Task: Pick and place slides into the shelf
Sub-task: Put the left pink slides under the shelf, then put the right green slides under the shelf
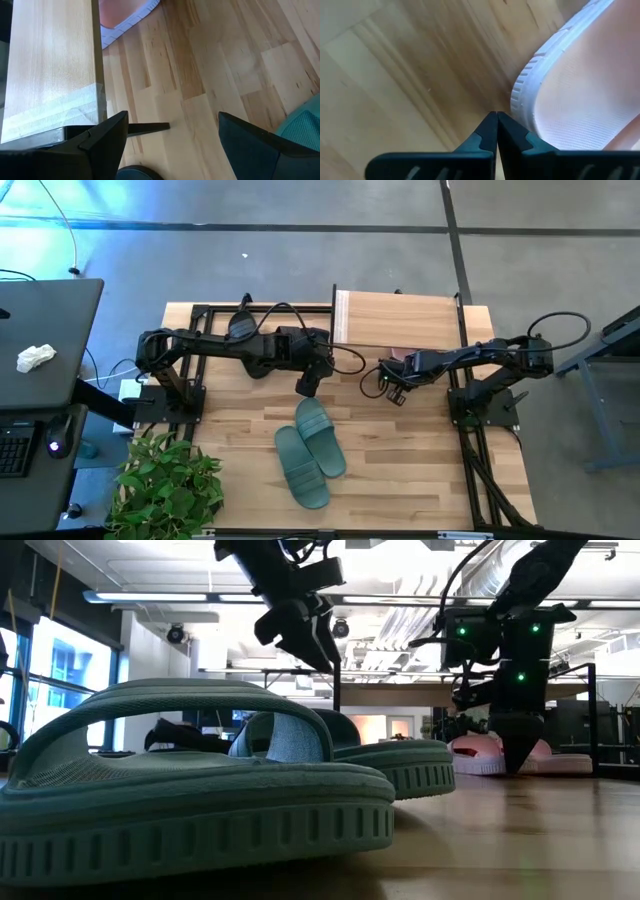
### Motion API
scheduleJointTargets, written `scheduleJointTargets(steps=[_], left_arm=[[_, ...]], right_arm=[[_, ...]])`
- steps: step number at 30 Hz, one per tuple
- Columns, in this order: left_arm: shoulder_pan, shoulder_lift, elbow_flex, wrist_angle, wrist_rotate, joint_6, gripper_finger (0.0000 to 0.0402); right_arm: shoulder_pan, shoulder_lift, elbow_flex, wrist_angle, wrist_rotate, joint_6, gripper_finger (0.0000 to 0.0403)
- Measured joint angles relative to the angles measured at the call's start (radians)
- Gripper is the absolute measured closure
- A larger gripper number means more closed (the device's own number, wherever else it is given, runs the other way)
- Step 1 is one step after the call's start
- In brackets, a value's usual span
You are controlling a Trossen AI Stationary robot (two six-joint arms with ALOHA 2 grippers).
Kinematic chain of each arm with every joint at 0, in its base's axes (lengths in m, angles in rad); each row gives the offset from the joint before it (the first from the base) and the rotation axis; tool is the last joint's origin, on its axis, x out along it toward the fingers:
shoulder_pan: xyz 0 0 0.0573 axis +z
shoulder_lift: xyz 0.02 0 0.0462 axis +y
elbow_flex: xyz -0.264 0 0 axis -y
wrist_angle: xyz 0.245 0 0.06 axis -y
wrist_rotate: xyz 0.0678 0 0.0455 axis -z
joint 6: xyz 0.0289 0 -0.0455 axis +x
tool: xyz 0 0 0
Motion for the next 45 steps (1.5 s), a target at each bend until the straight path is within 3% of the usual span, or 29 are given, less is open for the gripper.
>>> scheduleJointTargets(steps=[13,18,25,29,34,37,40,42,45], left_arm=[[0.000,0.000,0.000,0.000,0.013,0.002,0.0112],[0.000,0.000,0.000,-0.001,0.031,0.002,0.0112],[-0.009,0.000,0.000,0.018,0.210,0.020,0.0112],[-0.034,-0.001,0.000,0.049,0.312,0.051,0.0112],[-0.077,-0.010,-0.001,0.097,0.386,0.094,0.0112],[-0.106,-0.032,-0.001,0.121,0.347,0.099,0.0112],[-0.130,-0.061,-0.001,0.118,0.191,0.101,0.0112],[-0.134,-0.080,-0.001,0.100,0.097,0.101,0.0112],[-0.132,-0.102,0.000,0.081,0.041,0.105,0.0112]], right_arm=[[0.004,-0.046,0.001,0.006,-0.094,-0.072,0.0402],[0.032,-0.111,0.001,0.028,-0.138,-0.109,0.0378],[0.124,-0.209,0.001,0.119,-0.328,-0.197,0.0337],[0.167,-0.260,0.001,0.237,-0.455,-0.207,0.0334],[0.238,-0.313,0.001,0.436,-0.542,-0.206,0.0336],[0.292,-0.337,0.001,0.550,-0.554,-0.217,0.0336],[0.354,-0.352,0.001,0.634,-0.552,-0.268,0.0336],[0.400,-0.353,0.001,0.683,-0.529,-0.303,0.0336],[0.471,-0.353,0.001,0.712,-0.451,-0.350,0.0334]])
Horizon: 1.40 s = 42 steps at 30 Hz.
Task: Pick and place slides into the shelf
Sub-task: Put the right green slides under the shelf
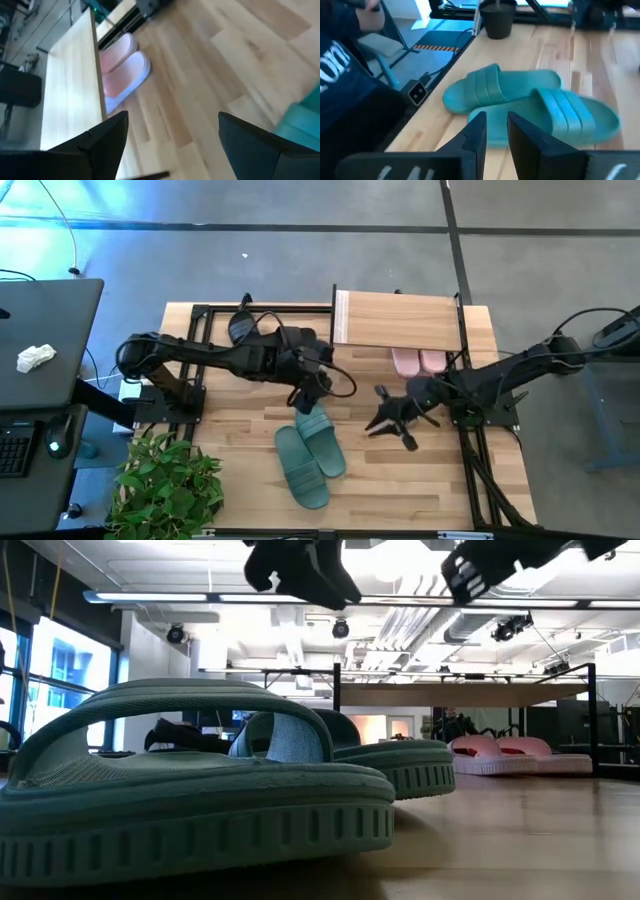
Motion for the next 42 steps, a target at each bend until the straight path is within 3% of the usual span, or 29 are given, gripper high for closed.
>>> scheduleJointTargets(steps=[10,17,27,33,42], left_arm=[[0.001,-0.011,0.000,-0.116,-0.079,-0.001,0.0112],[0.001,-0.011,0.000,-0.191,-0.079,-0.009,0.0112],[0.001,-0.011,0.000,-0.216,-0.048,-0.039,0.0112],[0.001,-0.011,0.000,-0.216,-0.025,-0.059,0.0112],[0.001,-0.011,0.000,-0.203,-0.011,-0.061,0.0112]], right_arm=[[0.236,0.001,0.051,-0.016,0.373,-0.281,0.0270],[0.330,0.048,0.068,-0.016,0.557,-0.450,0.0228],[0.377,0.342,0.068,0.023,0.636,-0.459,0.0219],[0.409,0.526,0.067,0.169,0.670,-0.460,0.0219],[0.410,0.698,0.154,0.192,0.751,-0.570,0.0219]])
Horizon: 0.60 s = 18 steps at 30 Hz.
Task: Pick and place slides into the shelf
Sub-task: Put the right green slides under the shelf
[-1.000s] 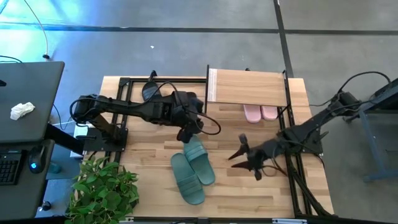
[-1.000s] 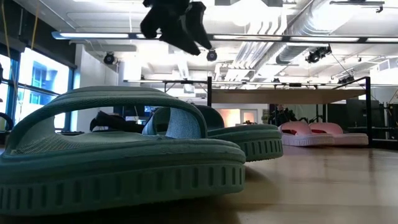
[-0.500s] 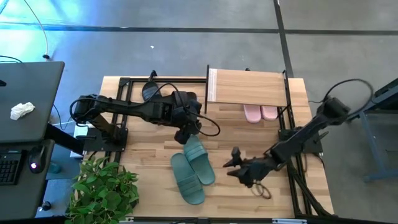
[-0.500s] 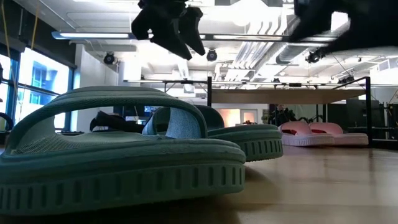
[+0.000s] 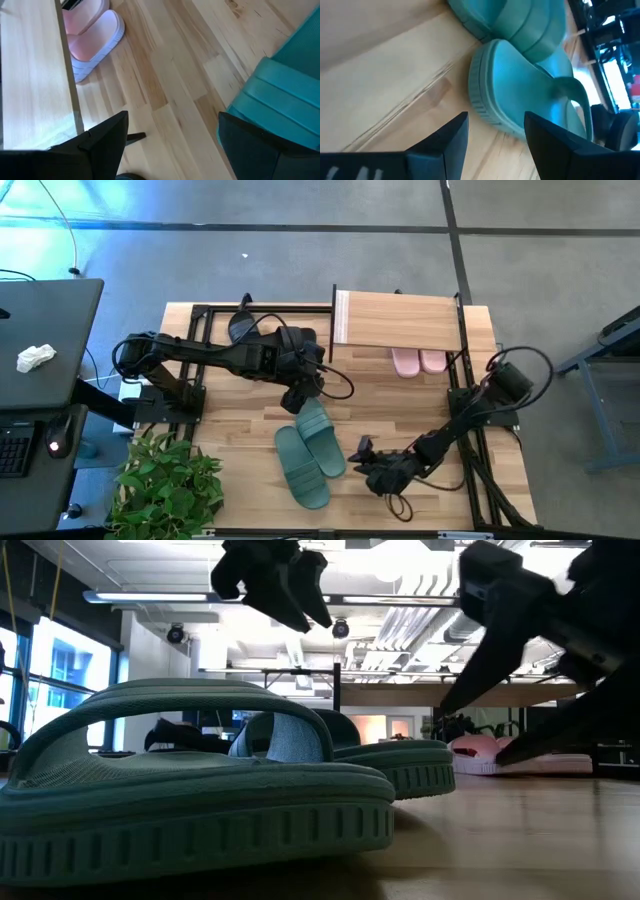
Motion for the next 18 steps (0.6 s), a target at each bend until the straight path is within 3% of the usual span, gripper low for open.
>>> scheduleJointTargets(steps=[9,18], left_arm=[[0.000,0.000,0.000,0.005,0.000,0.000,0.0112],[0.000,0.001,0.000,0.005,0.014,-0.007,0.0112]], right_arm=[[-0.016,0.163,0.170,-0.116,0.091,-0.102,0.0219],[-0.016,0.200,0.237,-0.195,0.100,-0.088,0.0222]])
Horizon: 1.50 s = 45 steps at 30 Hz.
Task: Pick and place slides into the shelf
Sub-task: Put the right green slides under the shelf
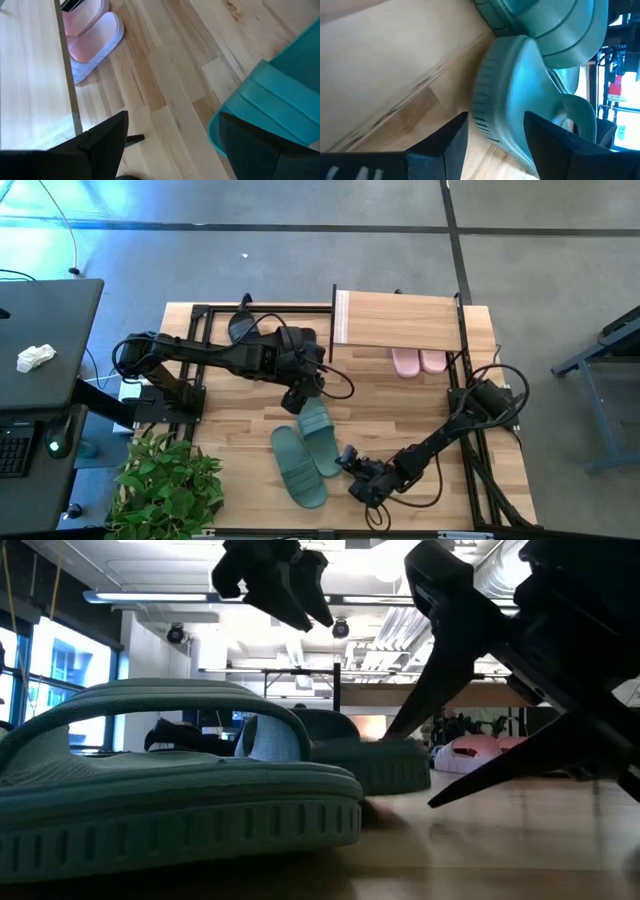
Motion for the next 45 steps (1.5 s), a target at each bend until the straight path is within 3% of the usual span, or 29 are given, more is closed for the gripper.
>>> scheduleJointTargets(steps=[5,18,28,37,41,45], left_arm=[[0.000,0.000,0.000,-0.004,0.008,-0.012,0.0112],[0.000,0.000,0.000,0.000,0.008,-0.019,0.0112],[0.000,0.000,0.000,0.007,0.008,-0.019,0.0112],[-0.027,0.000,0.000,0.063,-0.018,0.016,0.0112],[-0.068,0.000,0.000,0.111,-0.107,0.086,0.0112],[-0.112,0.000,0.000,0.137,-0.217,0.141,0.0112]], right_arm=[[0.009,-0.001,0.001,-0.082,-0.022,0.033,0.0226],[-0.024,0.001,-0.002,0.016,-0.092,0.048,0.0230],[-0.050,0.003,-0.003,0.043,-0.085,0.128,0.0312],[-0.034,0.005,-0.003,0.042,0.085,0.157,0.0381],[-0.026,0.005,-0.006,0.031,0.191,0.157,0.0385],[-0.030,-0.024,-0.008,-0.023,0.210,0.154,0.0387]])
